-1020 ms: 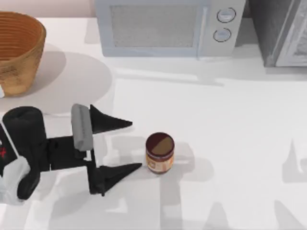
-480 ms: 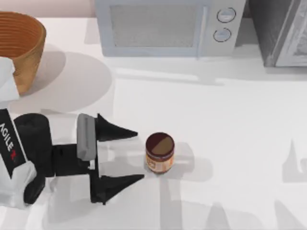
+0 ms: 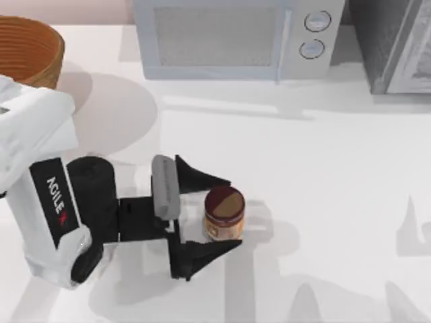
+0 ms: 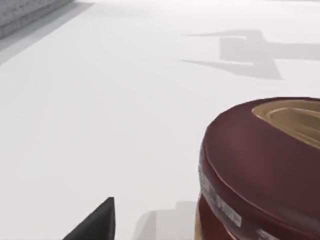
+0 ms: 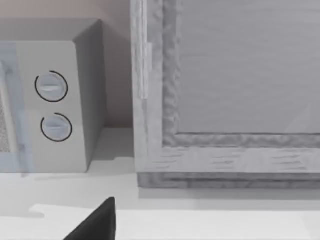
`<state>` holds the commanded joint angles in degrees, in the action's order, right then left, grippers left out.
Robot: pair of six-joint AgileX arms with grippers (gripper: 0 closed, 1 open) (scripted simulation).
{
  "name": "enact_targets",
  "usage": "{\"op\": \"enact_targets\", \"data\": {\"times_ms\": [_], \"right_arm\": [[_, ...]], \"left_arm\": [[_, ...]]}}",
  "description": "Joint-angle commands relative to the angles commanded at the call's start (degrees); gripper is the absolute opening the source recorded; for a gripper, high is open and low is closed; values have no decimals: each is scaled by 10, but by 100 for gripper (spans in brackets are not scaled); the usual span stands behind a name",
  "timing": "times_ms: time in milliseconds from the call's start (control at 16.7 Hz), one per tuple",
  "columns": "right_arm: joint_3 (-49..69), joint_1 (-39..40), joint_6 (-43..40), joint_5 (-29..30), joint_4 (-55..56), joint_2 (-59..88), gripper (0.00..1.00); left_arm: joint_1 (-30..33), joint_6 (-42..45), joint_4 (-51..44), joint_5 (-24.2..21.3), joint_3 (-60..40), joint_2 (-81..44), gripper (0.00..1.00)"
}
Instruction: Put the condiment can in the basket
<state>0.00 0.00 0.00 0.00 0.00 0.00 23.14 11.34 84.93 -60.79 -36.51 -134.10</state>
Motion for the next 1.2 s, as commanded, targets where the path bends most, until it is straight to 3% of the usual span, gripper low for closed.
{"op": "enact_targets", "data": {"times_ms": [180,420,1200], "right_arm": [[0,0,0,0,0,0,100],[0,0,0,0,0,0,100],[0,0,0,0,0,0,100]], "left_arm": [[29,-13,7,28,-17,-12,100],[30,-13,7,29,-18,-13,100],[30,-13,7,29,-18,-13,2]]}}
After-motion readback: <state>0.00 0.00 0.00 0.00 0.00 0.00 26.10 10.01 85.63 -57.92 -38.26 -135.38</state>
